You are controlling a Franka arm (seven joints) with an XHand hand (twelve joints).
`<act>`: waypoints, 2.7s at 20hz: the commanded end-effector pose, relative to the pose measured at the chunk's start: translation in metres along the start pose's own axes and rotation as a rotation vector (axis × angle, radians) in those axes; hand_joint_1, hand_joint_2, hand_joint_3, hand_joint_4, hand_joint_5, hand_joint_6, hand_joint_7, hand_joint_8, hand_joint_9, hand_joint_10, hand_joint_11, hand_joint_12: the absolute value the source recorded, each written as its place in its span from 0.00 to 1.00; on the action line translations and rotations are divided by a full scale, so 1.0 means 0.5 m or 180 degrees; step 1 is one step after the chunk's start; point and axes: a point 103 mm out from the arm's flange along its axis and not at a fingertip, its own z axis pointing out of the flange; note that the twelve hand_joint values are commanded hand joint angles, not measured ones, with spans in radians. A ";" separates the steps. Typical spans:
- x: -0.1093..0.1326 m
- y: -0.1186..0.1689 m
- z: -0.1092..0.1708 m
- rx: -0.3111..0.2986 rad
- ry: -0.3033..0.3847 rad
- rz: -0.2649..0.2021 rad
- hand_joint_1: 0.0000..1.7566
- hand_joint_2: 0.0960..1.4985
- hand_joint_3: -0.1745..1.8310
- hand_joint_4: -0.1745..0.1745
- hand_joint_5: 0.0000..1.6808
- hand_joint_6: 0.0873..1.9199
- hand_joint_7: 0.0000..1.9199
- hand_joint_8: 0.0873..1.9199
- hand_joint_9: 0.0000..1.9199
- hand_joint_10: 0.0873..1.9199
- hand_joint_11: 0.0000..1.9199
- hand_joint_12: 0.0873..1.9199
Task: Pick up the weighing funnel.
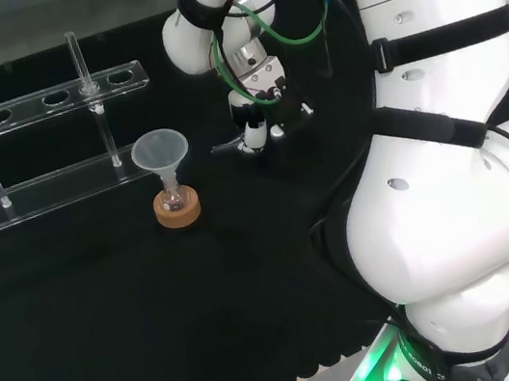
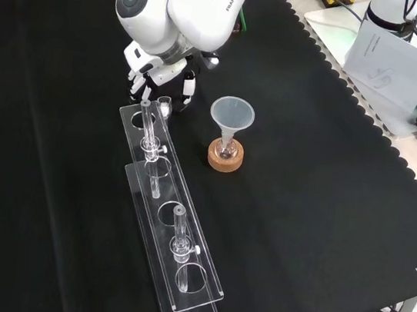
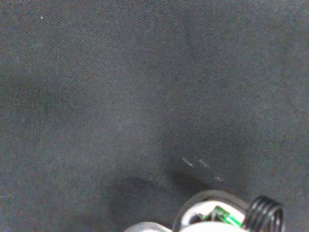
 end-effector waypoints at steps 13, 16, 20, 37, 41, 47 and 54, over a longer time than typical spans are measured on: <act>0.007 0.005 0.006 -0.0004 -0.0108 0.0005 0.54 0.36 0.37 0.62 0.49 0.33 0.17 0.34 0.32 0.27 0.22 0.65; 0.005 0.007 0.006 -0.0030 -0.0131 0.0038 0.57 0.43 0.33 0.78 0.58 0.33 0.18 0.34 0.32 0.28 0.22 0.66; 0.003 0.009 0.005 -0.0024 -0.0178 0.0093 0.63 0.49 0.28 0.99 0.75 0.26 0.22 0.33 0.35 0.26 0.24 0.65; -0.025 -0.027 -0.073 -0.0202 -0.0002 0.0110 0.63 0.44 0.36 1.00 0.76 0.30 0.25 0.32 0.40 0.24 0.29 0.62; -0.043 -0.049 -0.101 -0.0211 -0.0058 0.0175 0.63 0.44 0.36 1.00 0.76 0.30 0.25 0.32 0.40 0.24 0.29 0.62; -0.065 -0.094 -0.153 -0.0192 -0.0176 0.0271 0.63 0.44 0.36 1.00 0.76 0.30 0.25 0.32 0.40 0.23 0.29 0.62; -0.069 -0.159 -0.211 -0.0275 -0.0299 0.0430 0.63 0.44 0.36 1.00 0.75 0.30 0.25 0.32 0.40 0.23 0.29 0.62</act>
